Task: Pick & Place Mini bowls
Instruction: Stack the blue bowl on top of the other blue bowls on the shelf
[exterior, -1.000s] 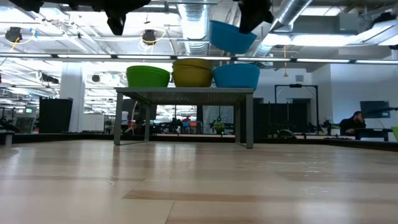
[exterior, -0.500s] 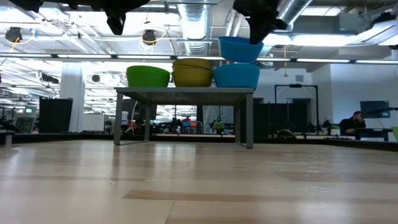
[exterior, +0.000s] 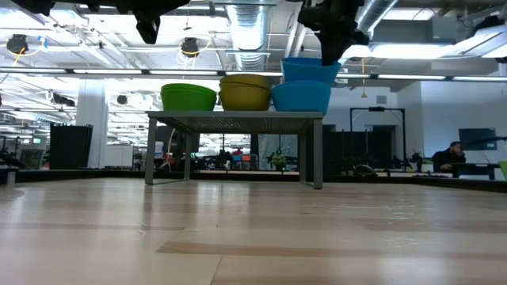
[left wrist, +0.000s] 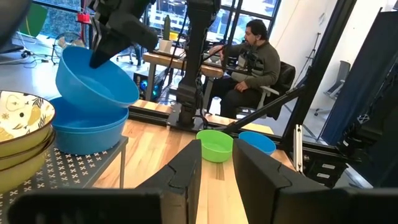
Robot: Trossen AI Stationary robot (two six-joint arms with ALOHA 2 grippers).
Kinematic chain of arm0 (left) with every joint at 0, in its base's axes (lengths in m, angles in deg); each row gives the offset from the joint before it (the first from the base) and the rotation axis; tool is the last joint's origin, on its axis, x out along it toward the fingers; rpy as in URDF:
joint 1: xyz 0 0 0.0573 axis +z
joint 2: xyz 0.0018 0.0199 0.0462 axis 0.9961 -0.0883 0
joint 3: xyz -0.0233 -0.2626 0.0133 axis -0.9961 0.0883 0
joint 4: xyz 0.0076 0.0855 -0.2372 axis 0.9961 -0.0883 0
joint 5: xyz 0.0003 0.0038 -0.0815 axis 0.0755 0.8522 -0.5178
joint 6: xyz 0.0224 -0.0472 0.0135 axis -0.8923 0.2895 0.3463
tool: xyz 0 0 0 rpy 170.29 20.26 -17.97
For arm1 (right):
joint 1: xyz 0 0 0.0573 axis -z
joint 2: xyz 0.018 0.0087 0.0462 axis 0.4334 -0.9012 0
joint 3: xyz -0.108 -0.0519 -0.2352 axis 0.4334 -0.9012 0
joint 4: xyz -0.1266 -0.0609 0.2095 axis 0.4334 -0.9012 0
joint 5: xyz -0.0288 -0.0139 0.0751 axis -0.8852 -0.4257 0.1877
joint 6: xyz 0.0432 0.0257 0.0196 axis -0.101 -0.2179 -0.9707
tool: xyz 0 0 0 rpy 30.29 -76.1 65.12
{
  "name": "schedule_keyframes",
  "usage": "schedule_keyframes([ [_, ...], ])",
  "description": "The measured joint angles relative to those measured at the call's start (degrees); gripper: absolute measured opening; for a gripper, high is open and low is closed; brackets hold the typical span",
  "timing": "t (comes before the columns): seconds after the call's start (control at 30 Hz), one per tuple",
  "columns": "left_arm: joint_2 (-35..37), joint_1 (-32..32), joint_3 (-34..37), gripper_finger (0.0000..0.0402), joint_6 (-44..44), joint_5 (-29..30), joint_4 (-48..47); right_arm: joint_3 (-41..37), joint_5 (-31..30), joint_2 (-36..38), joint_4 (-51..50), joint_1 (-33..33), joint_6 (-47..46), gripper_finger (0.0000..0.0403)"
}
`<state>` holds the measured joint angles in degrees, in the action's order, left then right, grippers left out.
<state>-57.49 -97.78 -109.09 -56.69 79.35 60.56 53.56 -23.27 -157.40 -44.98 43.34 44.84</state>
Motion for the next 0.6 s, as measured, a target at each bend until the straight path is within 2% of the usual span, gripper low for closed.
schedule_keyframes([
  [0.33, 0.0, 0.0, 0.0, 0.009, 0.0, 0.0, 0.4, -1.6, 0.6, 0.0, 3.8, 0.0, 0.1, 0.0005],
  [0.47, 0.0, 0.0, 0.0, 0.009, 0.0, 0.0, 0.4, -1.6, 4.1, 0.0, 4.0, 0.6, 0.3, 0.002],
  [0.6, 0.0, 0.0, 0.0, 0.009, 0.0, 0.0, 0.4, -1.6, 4.1, -0.3, 3.9, 0.8, 0.5, 0.004],
])
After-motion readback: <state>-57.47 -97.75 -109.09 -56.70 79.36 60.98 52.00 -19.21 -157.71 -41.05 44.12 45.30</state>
